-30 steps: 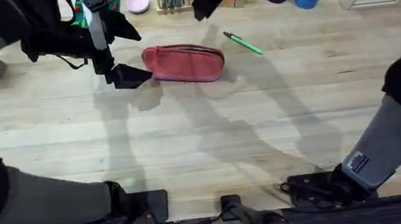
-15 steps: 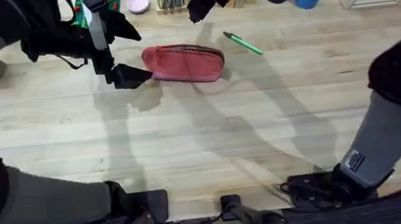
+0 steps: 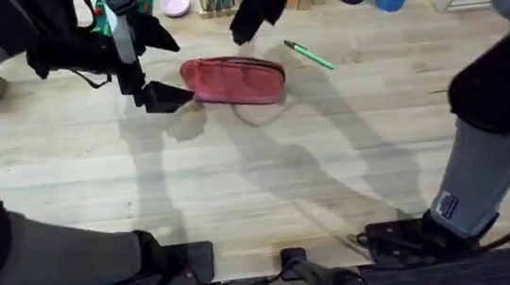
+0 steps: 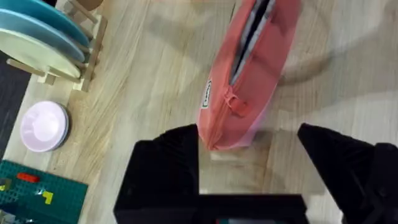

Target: Unzip the bag, pick up the pens from the table one at a time and place them inside, then zip the bag closed.

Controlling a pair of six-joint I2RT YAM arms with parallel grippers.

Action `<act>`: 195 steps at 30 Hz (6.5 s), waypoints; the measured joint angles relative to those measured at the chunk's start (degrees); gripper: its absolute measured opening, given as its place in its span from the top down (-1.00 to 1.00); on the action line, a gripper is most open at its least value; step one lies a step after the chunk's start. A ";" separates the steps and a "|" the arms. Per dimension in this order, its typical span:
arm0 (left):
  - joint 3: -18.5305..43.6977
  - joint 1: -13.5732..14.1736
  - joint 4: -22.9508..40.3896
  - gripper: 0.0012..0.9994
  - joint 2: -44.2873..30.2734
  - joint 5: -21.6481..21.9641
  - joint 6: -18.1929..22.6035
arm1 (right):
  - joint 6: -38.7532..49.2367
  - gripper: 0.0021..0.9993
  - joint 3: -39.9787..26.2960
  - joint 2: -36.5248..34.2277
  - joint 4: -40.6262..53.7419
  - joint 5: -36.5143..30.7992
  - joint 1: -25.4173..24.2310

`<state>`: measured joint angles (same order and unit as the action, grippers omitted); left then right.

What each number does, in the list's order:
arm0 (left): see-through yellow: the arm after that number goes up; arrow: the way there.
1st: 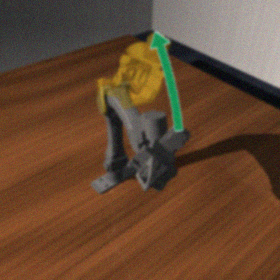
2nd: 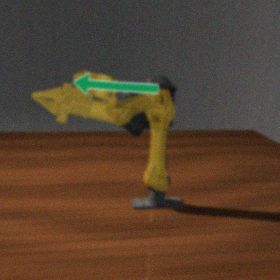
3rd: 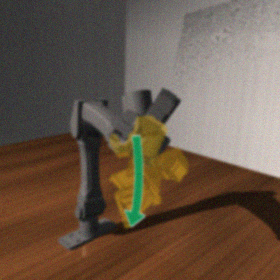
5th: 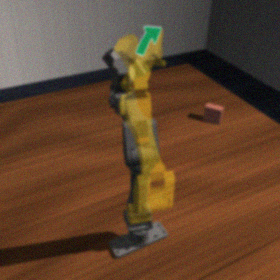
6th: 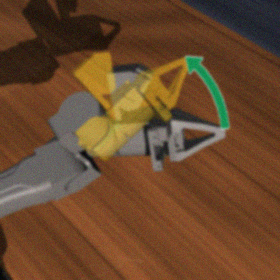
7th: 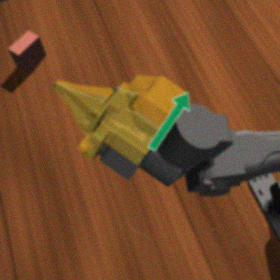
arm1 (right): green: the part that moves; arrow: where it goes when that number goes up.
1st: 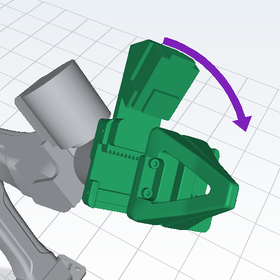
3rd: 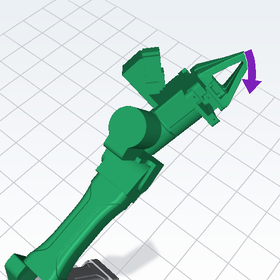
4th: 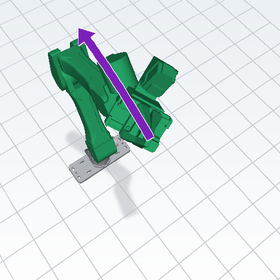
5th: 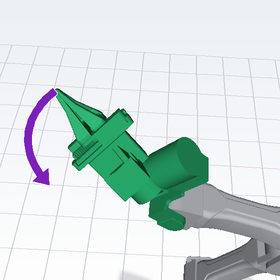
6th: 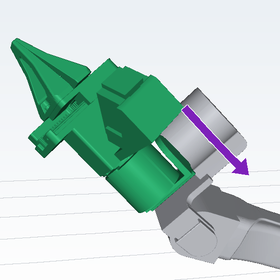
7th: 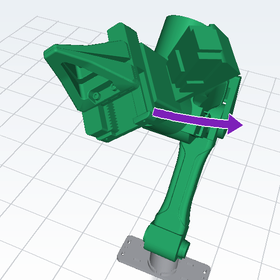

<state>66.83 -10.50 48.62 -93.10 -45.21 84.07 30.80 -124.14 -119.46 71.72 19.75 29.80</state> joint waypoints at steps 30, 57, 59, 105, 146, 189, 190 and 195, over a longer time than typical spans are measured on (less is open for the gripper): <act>0.00 0.00 0.00 -0.99 0.00 0.00 0.00 | 12.61 0.94 0.00 -9.42 -1.52 -2.16 0.29; 0.00 0.00 0.00 -0.99 0.00 0.00 0.00 | 16.10 0.86 -0.26 -14.23 -2.25 -1.70 0.09; 0.00 0.00 0.00 -0.99 0.01 0.00 0.00 | 16.20 0.36 -0.26 -14.22 -2.09 -1.73 0.09; 0.00 0.00 0.04 -0.99 0.00 0.00 0.00 | 3.93 -0.99 -0.42 -12.25 0.04 -0.28 -3.35; 0.00 0.00 -0.02 -0.99 1.44 -0.04 0.00 | -3.40 -0.99 -0.42 0.15 1.74 -16.47 -12.78; 0.00 0.00 -0.02 -0.99 1.44 -0.04 0.00 | -4.04 -0.99 1.12 0.13 -2.53 -17.62 -17.35; 0.00 0.00 -0.02 -0.99 1.44 -0.04 0.00 | -4.06 -0.99 1.91 0.13 -2.95 -17.61 -17.35; 0.00 0.00 -0.02 -0.99 1.44 -0.03 0.01 | -4.06 -0.99 7.02 -0.18 -6.42 -17.62 -17.35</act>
<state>66.83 -10.50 48.60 -91.66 -45.25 84.09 26.74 -117.11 -119.63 65.31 2.13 12.45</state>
